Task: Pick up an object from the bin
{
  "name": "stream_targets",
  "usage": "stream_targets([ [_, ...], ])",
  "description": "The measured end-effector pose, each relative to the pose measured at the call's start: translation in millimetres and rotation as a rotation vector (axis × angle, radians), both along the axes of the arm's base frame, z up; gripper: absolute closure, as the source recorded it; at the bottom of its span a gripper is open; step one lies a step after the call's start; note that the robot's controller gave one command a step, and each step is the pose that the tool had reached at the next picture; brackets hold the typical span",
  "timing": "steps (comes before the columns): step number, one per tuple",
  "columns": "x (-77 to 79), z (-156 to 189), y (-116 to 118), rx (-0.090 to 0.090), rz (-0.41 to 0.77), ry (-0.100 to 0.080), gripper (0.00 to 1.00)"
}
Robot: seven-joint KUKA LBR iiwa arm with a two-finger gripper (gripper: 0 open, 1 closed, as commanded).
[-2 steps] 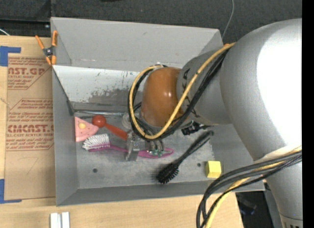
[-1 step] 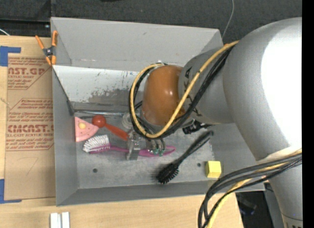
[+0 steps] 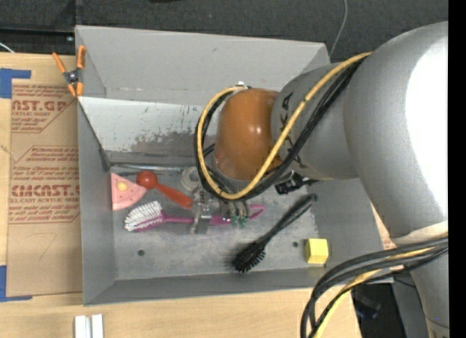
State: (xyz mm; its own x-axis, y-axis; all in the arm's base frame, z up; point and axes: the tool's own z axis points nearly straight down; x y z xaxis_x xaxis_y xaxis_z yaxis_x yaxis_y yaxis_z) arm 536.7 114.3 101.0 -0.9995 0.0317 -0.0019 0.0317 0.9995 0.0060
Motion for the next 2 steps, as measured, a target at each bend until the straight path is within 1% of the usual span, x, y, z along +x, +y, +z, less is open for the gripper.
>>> stream_targets([
  [1,-0.2,32,0,0.001,0.0,0.001,1.0],
  [2,0.2,57,0,0.001,0.0,-0.001,1.0],
])
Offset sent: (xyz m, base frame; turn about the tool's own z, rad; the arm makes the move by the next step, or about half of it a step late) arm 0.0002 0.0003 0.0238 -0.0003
